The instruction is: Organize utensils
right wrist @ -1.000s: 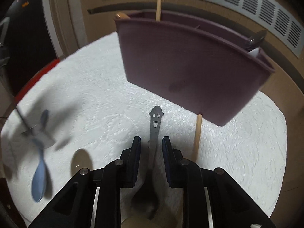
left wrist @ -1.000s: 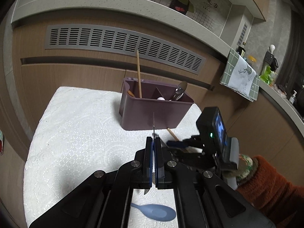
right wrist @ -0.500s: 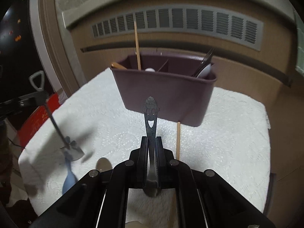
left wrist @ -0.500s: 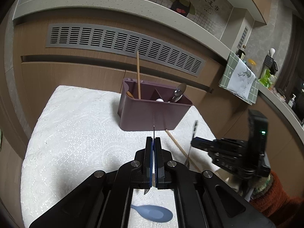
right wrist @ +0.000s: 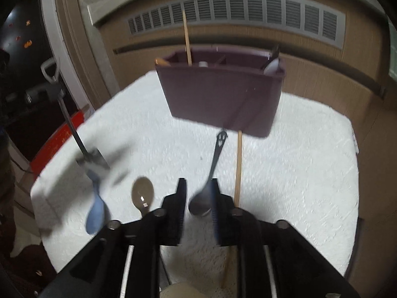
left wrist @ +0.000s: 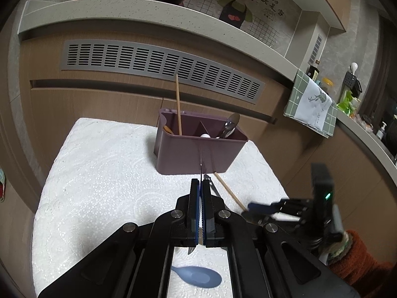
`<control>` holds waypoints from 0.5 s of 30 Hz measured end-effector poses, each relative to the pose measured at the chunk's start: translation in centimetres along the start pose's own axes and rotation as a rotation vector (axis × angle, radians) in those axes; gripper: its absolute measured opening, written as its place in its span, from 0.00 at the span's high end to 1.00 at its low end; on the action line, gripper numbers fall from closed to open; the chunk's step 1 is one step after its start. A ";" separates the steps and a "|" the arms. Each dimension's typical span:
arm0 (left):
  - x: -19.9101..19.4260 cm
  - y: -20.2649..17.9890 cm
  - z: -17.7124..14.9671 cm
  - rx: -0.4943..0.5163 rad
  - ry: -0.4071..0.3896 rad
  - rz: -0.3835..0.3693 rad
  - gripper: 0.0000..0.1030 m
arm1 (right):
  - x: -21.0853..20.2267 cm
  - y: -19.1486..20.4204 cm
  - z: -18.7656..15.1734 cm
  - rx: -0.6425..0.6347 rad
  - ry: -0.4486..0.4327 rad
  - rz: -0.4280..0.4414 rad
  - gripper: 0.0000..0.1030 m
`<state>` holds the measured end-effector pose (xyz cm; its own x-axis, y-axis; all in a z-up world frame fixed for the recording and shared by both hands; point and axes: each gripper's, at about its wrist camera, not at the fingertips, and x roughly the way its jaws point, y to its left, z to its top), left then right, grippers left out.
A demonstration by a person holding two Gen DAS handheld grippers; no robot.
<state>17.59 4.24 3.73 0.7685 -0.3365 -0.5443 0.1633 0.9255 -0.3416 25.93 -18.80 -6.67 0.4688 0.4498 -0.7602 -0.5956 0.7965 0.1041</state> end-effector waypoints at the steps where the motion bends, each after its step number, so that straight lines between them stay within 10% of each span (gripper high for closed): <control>1: 0.0 0.1 -0.1 -0.003 0.001 0.000 0.99 | 0.7 0.0 -0.6 0.004 0.024 -0.007 0.78; 15: 0.1 1.0 -0.6 -0.033 0.009 -0.007 0.99 | 4.1 2.0 -1.7 -0.022 0.059 -0.130 0.63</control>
<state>17.45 4.97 2.83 0.7618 -0.3444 -0.5487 0.1480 0.9171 -0.3701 25.58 -16.03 -10.70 0.5040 0.3182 -0.8030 -0.5465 0.8374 -0.0111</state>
